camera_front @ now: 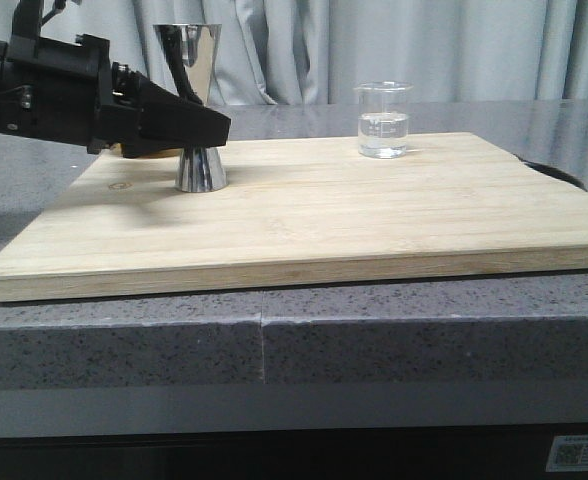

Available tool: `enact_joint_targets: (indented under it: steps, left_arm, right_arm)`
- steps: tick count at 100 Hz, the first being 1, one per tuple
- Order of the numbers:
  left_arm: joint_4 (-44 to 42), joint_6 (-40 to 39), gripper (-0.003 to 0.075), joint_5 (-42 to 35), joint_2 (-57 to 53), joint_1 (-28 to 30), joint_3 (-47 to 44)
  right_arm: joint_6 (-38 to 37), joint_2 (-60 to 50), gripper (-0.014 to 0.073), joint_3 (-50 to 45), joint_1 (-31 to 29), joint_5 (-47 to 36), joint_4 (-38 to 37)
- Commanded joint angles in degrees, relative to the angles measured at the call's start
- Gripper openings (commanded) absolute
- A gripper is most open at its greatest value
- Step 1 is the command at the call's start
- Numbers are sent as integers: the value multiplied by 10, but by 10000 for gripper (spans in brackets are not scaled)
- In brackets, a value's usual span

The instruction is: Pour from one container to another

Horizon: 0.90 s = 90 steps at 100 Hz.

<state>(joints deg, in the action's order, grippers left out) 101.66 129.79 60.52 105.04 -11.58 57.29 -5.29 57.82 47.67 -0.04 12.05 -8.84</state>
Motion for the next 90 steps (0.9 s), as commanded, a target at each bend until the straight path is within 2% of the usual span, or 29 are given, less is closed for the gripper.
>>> enact_joint_targets:
  steps: [1,31,50,90]
  left_arm:
    - [44,-4,82,53,-24,-5,15]
    - [44,-4,-1,95,-24,-5,16]
    - [34,-7,-12,104,-28,-12,16]
    - [23,-41,-12,87,-48,-33,16]
  right_arm:
    - [3,-6,589,22,5,-53,-8]
    - [3,26,584,15,35,-101,-9]
    - [3,62,584,13,57,-120,-9]
    - [2,108,584,-77,103,-331,-9]
